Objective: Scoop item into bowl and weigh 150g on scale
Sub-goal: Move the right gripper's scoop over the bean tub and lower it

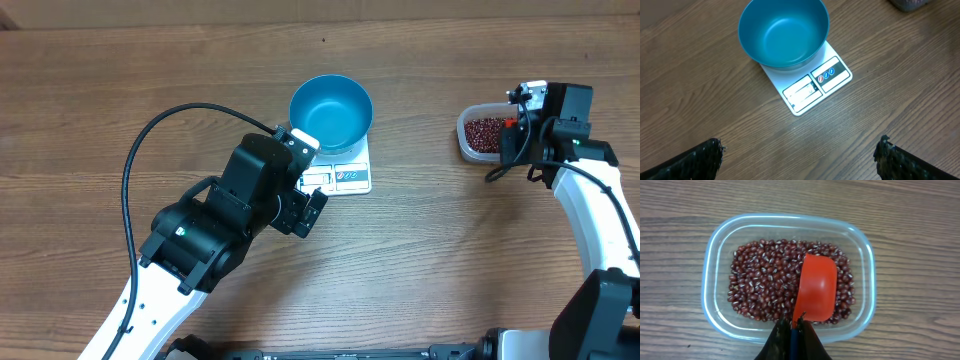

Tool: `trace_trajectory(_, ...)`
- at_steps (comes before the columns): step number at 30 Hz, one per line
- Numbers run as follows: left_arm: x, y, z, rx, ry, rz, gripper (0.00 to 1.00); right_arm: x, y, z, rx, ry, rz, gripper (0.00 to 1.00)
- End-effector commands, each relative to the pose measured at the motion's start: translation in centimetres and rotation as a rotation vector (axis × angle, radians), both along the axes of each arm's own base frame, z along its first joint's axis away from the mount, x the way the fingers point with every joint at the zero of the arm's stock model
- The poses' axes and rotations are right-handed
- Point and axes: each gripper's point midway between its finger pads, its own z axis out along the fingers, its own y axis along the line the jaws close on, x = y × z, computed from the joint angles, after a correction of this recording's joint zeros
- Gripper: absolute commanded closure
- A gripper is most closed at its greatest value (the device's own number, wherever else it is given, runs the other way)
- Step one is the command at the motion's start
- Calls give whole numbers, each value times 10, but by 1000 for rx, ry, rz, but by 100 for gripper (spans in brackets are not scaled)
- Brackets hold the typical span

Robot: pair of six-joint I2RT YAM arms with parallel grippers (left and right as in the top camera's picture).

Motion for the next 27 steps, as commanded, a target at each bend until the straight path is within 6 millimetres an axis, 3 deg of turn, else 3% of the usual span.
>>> trace_trajectory(1, 1, -1, -3, 4, 6, -15, 0, 0, 5, -5, 48, 18, 2, 96)
trace_trajectory(14, 1, -1, -3, 4, 6, -15, 0, -10, 6, -11, 293, 3, -30, 96)
trace_trajectory(27, 1, -1, -3, 4, 5, -15, 0, -13, 9, -25, 336, 16, -73, 96)
